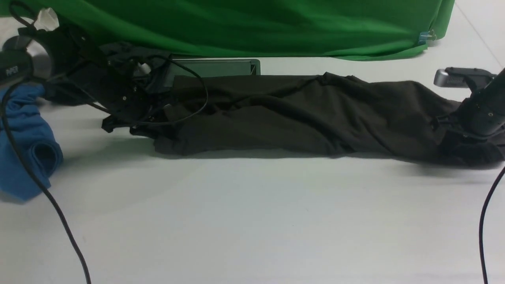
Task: Fold a long-sleeved shirt on a white desktop.
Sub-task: 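Fold the black garment in half by bringing its near edge over to the far edge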
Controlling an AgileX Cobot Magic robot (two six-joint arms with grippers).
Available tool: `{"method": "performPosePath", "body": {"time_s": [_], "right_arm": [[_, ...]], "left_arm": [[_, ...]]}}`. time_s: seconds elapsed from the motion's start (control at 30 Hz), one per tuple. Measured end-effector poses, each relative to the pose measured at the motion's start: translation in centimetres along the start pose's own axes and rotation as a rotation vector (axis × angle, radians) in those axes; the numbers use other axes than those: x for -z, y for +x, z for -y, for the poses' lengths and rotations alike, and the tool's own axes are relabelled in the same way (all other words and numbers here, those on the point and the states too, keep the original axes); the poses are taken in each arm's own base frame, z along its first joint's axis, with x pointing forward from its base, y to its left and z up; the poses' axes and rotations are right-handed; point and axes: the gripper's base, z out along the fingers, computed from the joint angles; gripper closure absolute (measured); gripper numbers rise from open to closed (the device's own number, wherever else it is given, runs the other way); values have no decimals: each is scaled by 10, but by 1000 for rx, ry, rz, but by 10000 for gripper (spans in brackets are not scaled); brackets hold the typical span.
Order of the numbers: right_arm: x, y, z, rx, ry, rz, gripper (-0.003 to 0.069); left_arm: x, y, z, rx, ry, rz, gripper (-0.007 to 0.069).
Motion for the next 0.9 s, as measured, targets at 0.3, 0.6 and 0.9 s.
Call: {"method": "performPosePath", "body": {"time_s": [0.3, 0.6, 0.9], "right_arm": [[6, 82, -13, -48, 24, -154, 631], [23, 125, -29, 2, 93, -52, 631], [103, 99, -41, 63, 154, 283, 610]], "left_arm": [[34, 97, -43, 210, -188, -126, 588], [41, 143, -57, 241, -368, -82, 544], [91, 102, -47, 190, -428, -16, 237]]}}
